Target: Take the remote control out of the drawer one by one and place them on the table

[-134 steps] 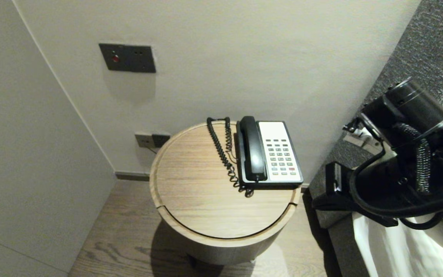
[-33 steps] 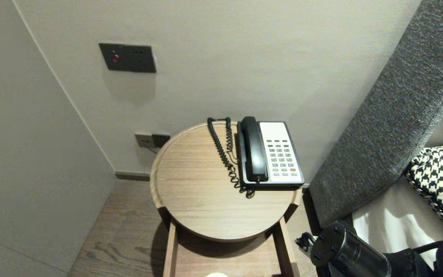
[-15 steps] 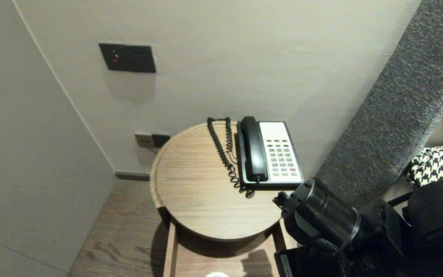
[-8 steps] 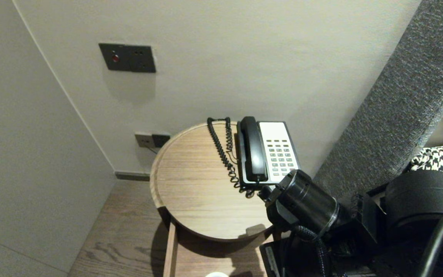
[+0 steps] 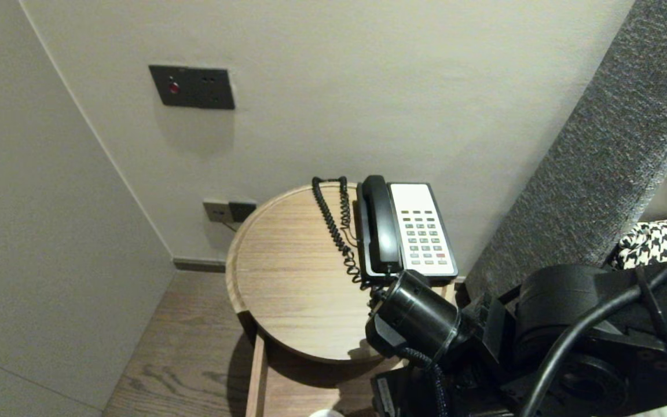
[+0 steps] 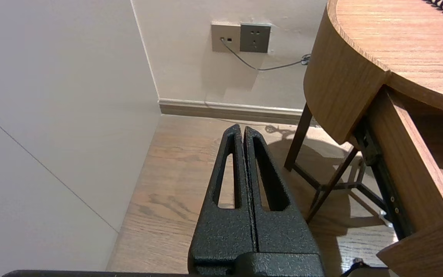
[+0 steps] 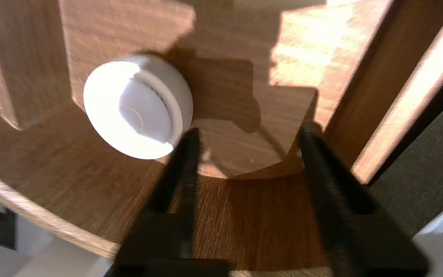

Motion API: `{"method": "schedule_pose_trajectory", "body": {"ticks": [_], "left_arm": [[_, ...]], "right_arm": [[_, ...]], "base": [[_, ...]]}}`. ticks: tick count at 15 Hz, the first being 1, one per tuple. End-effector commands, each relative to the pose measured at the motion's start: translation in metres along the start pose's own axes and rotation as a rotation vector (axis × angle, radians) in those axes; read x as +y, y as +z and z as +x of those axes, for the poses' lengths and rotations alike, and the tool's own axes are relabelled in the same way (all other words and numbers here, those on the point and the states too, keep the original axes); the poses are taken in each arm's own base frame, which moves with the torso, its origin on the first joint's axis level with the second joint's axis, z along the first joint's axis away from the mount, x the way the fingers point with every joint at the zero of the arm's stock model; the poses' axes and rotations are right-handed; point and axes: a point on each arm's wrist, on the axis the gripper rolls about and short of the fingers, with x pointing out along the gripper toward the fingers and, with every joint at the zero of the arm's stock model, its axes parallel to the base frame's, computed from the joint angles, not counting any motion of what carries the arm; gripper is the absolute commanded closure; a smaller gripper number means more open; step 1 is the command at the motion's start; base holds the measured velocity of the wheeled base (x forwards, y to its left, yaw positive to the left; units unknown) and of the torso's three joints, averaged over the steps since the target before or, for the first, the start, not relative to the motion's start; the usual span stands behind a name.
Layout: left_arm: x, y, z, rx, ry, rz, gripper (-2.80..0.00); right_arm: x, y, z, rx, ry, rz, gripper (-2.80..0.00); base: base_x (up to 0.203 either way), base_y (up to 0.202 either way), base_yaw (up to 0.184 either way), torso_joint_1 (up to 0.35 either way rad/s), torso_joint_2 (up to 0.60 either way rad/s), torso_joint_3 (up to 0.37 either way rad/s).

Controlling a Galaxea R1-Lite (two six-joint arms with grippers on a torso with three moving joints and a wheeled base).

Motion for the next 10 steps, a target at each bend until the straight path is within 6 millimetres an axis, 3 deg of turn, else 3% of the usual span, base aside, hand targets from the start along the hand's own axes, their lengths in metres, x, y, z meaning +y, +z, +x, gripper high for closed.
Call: {"method": "schedule_pose_trajectory", "body": {"ticks": [1,10], "left_arm": [[0.000,0.000,0.000,-0.002,0.001,0.000,0.00],[0.000,0.000,0.000,-0.002,0.001,0.000,0.00]], "right_arm": [[0.007,-0.009,0.011,0.041,-0.018,-0.026,-2.80],[0.009,-0.024,0.012,0.064,-0.022,-0.034,-2.80]], "base": [[0.000,0.000,0.000,0.000,0.00,0.000],[0.000,0.000,0.000,0.000,0.00,0.000]]}}
